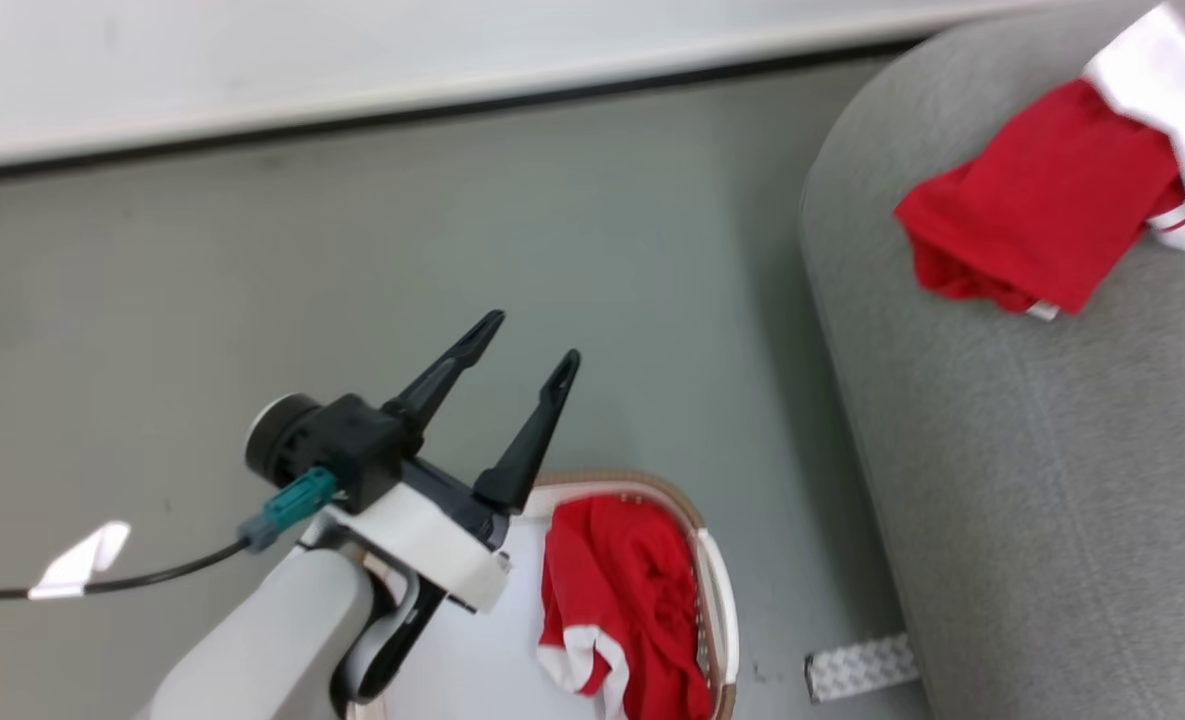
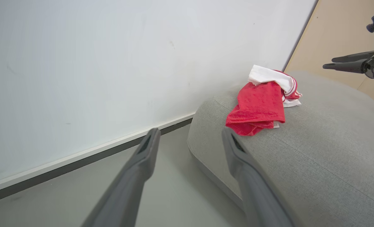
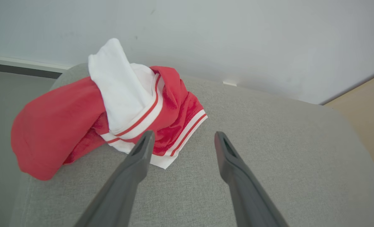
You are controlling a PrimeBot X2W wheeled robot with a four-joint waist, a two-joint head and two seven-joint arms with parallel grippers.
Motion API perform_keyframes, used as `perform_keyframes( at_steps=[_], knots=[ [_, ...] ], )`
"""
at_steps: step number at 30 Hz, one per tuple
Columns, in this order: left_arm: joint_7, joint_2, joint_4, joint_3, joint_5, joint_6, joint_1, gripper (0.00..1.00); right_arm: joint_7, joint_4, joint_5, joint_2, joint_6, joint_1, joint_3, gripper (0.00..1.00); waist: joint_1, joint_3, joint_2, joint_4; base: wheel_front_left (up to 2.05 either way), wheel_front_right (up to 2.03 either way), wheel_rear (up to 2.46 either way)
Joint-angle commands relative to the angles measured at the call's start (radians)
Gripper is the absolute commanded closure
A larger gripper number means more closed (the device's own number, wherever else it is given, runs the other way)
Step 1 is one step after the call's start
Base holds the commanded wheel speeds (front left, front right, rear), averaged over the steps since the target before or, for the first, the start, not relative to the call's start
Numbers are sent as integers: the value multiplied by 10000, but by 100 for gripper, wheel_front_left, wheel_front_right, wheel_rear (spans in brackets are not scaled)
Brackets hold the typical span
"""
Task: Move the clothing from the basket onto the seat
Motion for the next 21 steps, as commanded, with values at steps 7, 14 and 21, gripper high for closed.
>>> perform_keyframes(
  at_steps=[7,14,21],
  knots=[
    [-79,262,-190,914,-361,456,924,0,-1130,-1102,725,-356,-25,644,26,0,1,-1884,0,95,0,0,0],
    [-77,314,-410,1770,-386,777,1640,0,-1554,-2178,1124,68,-25,1423,-160,0,1,-2621,0,432,0,0,0],
    [-79,265,-667,2819,-269,1312,2676,0,-1962,-3706,1162,920,-25,2799,-770,0,1,-3110,0,763,0,0,0]
  ],
)
